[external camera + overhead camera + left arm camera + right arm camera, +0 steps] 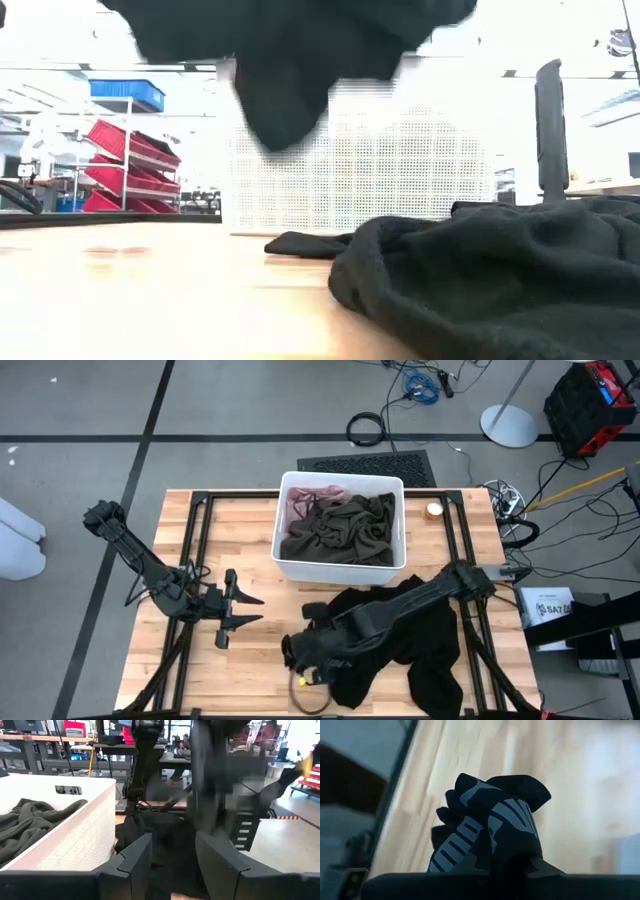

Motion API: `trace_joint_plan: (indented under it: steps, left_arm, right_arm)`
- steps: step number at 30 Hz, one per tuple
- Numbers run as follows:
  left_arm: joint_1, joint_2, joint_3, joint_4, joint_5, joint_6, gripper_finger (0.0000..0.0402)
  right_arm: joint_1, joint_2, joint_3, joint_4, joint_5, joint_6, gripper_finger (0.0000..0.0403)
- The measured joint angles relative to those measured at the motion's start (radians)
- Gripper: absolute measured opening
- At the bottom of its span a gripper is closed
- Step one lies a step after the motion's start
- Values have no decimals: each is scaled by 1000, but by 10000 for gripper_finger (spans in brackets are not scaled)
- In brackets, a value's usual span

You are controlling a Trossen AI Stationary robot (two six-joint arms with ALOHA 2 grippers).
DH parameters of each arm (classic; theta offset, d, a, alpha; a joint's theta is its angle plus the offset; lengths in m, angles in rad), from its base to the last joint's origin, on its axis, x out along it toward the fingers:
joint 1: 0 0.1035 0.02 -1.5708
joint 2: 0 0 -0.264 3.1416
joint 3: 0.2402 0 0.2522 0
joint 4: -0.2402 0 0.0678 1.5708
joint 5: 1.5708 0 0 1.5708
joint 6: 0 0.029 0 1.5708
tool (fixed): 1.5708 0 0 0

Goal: Sort clothes
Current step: Put the black underwear into the laundry organizer bin

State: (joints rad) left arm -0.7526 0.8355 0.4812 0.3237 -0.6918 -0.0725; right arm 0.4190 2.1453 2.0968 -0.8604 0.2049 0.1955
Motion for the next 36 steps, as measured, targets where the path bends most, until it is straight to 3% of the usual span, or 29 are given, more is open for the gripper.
trace_joint_plan:
  steps: [10, 18, 28, 32, 36]
  left_arm:
    - [46, 48, 0, 0, 0, 1, 161]
    - [64, 72, 0, 1, 0, 0, 161]
    - [66, 75, 0, 4, 0, 0, 161]
    - [66, 75, 0, 5, 0, 0, 161]
    - [66, 75, 0, 3, -1, 0, 161]
  right_arm:
    - [-34, -293, 4, -65, 260, -104, 7]
    - [-233, -434, 5, -117, 337, -201, 7]
    - [-669, -424, 6, -185, 35, -183, 7]
    - [-770, -350, 5, -197, -96, -155, 7]
    - [-800, -262, 5, -160, -163, -156, 7]
